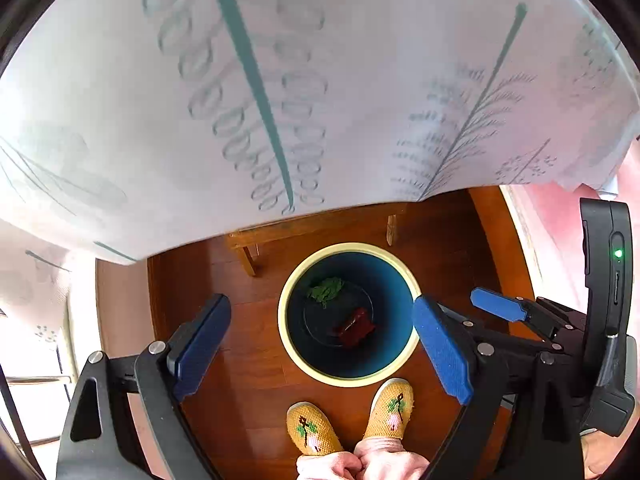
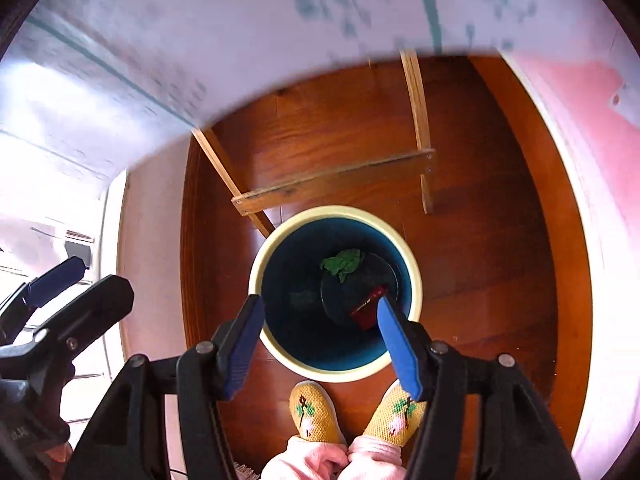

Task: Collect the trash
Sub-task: 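Open both tools to drop the paper and packet into the bin, then raise both tools back toward the table, then grasp the black TALON card with the left tool while the right tool grasps the black-gold wrapper, then carry the card and wrapper down over the bin with both tools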

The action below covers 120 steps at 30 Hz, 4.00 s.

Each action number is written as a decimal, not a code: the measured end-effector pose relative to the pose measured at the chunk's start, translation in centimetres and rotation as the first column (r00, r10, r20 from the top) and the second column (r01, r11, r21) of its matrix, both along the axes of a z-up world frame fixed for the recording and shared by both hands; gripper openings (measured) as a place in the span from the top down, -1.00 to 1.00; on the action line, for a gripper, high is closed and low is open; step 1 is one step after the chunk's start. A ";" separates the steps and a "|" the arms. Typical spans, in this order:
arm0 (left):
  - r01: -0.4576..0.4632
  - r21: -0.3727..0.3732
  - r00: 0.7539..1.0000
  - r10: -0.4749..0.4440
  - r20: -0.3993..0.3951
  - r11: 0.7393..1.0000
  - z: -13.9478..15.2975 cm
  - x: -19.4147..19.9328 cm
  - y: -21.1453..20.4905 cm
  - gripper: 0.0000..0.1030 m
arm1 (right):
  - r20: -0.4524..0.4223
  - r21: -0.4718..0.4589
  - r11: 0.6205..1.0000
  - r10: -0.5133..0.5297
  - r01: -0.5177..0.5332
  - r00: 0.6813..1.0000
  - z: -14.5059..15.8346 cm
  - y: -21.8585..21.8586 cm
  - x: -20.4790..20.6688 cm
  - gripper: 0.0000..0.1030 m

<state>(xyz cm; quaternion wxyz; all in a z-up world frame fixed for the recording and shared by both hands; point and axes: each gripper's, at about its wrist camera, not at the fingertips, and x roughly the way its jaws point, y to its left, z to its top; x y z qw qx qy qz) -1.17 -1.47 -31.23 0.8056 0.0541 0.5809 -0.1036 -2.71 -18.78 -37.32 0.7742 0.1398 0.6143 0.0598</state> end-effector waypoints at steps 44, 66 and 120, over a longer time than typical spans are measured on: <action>0.350 0.049 0.913 -0.352 0.204 0.936 27.1 2.9 -10.4 -0.76 | 0.367 -0.076 0.924 -0.324 0.376 0.872 32.9 -9.9 -4.3 -0.15; 0.203 0.169 0.978 -0.191 -0.088 0.964 15.1 18.7 -23.7 -0.76 | 0.218 0.009 1.000 -0.027 0.026 0.976 24.8 -20.9 13.9 -0.11; -0.237 0.004 0.971 0.237 -0.016 0.971 21.1 14.3 -7.7 0.16 | 0.156 0.080 0.986 0.134 -0.148 0.979 24.2 -13.8 24.3 -0.26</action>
